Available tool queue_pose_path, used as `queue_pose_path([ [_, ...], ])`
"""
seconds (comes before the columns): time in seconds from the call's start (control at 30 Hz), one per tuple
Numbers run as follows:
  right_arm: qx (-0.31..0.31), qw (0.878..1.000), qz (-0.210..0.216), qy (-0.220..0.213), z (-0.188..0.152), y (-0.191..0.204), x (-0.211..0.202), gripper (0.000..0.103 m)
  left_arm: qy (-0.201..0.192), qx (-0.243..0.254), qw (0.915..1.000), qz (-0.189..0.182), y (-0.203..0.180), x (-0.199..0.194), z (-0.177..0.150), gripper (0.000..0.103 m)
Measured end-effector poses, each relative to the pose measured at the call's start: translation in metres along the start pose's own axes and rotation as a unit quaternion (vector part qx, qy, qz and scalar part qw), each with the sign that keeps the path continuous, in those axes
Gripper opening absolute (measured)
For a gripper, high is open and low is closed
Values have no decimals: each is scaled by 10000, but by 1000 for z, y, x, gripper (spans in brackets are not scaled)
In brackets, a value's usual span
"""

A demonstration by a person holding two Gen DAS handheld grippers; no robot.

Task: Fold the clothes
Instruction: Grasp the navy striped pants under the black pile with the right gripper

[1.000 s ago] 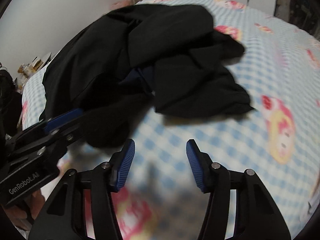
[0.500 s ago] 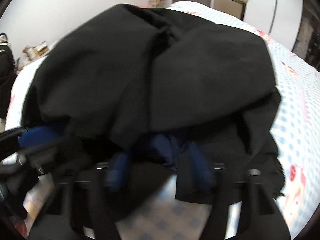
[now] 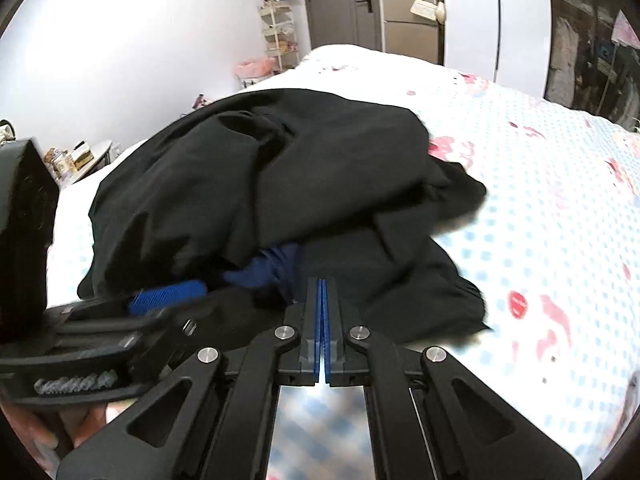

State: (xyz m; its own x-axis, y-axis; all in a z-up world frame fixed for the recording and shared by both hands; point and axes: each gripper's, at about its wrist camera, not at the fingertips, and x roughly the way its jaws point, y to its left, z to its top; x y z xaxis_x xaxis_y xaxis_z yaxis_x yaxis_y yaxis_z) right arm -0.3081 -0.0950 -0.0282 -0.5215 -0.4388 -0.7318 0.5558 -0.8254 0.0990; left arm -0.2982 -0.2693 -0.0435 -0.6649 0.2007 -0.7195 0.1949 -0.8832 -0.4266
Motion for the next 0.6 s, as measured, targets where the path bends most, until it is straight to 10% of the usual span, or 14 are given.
queue_pose_path([
  [0.1, 202, 9996, 137, 164, -6, -6, -7, 0, 214, -390, 9987, 243, 8, 33, 12, 69],
  [0.2, 166, 9991, 89, 384, -20, -9, -7, 0, 42, -603, 9970, 490, 15, 45, 19, 10],
  [0.6, 1003, 9922, 572, 476, -72, -27, -51, 16, 18, 365, 9988, -326, -44, -37, -51, 7],
])
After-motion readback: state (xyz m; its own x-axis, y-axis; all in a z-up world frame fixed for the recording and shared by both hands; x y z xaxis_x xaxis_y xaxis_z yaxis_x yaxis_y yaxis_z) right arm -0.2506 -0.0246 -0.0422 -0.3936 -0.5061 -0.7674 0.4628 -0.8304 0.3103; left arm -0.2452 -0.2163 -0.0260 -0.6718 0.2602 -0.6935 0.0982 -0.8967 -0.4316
